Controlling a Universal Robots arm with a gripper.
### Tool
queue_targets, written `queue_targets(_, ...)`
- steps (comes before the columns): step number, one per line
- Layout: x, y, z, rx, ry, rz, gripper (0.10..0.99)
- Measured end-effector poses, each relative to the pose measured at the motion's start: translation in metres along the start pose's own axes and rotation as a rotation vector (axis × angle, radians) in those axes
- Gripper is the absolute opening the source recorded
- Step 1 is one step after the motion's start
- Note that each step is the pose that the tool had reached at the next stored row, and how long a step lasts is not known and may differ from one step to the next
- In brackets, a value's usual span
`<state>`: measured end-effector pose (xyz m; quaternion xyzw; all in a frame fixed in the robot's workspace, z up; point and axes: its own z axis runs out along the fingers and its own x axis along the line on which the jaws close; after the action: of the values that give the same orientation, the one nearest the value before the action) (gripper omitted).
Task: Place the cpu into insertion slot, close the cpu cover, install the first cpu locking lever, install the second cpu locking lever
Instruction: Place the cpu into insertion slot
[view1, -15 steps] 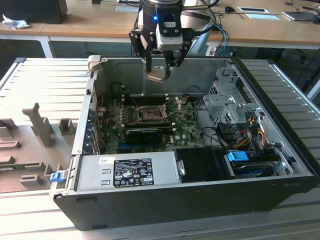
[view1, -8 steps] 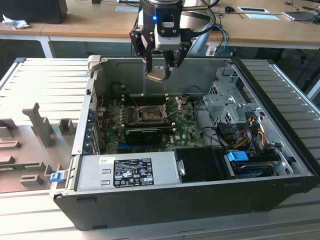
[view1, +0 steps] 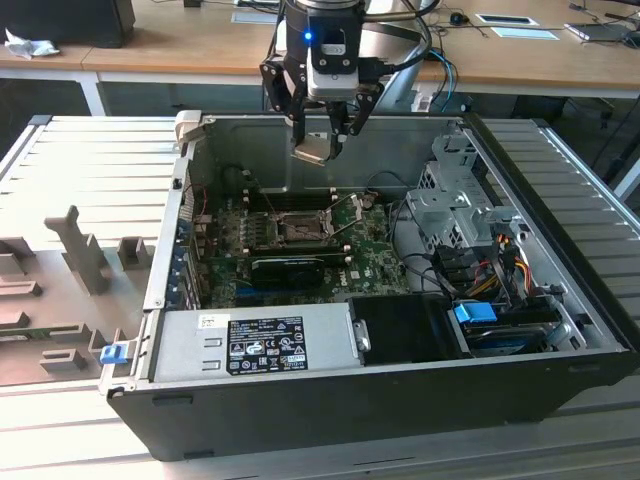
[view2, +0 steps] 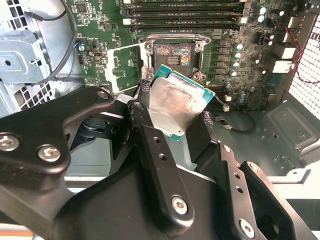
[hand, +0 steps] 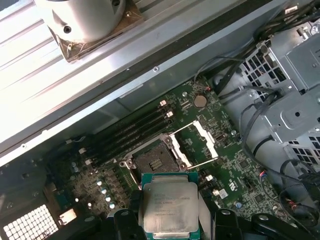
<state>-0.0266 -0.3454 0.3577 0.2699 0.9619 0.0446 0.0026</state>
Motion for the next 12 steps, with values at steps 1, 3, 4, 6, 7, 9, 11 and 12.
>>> queue_targets(1, 0.0, 0.0, 0.0001, 0.0, -0.0009, 0.01, 0.533)
queue_targets(3, 0.0, 0.0, 0.0001, 0.0, -0.0018, 0.02, 0.533)
queue_targets(4, 0.0, 0.0, 0.0002, -0.001, -0.0021, 0.024, 0.533)
queue_targets(6, 0.0, 0.0, 0.0002, -0.001, -0.0029, 0.033, 0.533)
queue_targets(7, 0.0, 0.0, 0.0002, -0.001, -0.0034, 0.039, 0.533)
queue_targets(9, 0.0, 0.0, 0.0002, -0.001, -0.0043, 0.049, 0.533)
queue_targets(11, 0.0, 0.0, 0.0003, -0.001, -0.0052, 0.059, 0.533)
queue_targets(12, 0.0, 0.0, 0.0003, -0.001, -0.0055, 0.063, 0.533)
